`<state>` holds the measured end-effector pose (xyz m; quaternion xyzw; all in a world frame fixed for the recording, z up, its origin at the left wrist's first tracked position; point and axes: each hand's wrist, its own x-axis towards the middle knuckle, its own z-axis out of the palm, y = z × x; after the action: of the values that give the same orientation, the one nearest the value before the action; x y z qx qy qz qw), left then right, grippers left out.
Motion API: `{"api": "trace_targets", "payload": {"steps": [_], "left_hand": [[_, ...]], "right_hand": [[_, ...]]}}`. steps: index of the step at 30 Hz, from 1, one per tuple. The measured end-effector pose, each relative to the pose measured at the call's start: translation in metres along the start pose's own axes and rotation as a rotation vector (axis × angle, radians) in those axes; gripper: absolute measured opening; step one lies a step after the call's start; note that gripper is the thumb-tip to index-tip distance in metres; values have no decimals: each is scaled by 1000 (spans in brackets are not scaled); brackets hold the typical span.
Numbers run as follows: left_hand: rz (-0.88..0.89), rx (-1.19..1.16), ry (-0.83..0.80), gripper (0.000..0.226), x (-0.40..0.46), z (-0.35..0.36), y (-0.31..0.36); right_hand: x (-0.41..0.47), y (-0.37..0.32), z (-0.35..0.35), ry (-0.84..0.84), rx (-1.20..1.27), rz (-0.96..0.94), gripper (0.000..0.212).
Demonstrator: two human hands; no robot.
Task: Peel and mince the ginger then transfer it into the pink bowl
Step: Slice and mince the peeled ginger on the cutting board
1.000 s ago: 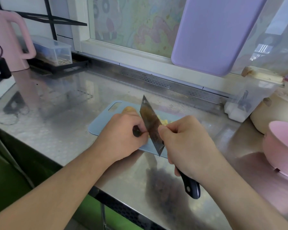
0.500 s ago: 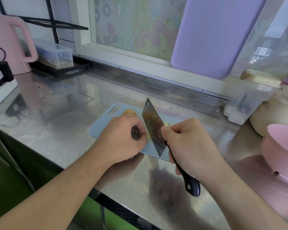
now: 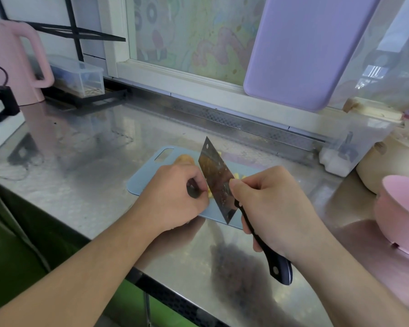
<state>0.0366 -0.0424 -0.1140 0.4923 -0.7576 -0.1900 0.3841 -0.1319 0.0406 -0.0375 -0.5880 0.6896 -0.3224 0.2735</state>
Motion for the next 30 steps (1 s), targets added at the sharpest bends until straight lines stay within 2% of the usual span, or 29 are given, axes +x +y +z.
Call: {"api": "trace_targets", "payload": {"steps": [15, 21, 30], "left_hand": [[30, 9, -10, 17, 0, -1, 1], [44, 1, -33, 19, -1, -1, -1], [56, -8, -36, 15, 2, 2, -2]], "right_hand": [[0, -1, 10, -13, -88, 24, 41], [-1, -2, 3, -49, -16, 69, 43], [3, 4, -5, 20, -41, 18, 45]]}}
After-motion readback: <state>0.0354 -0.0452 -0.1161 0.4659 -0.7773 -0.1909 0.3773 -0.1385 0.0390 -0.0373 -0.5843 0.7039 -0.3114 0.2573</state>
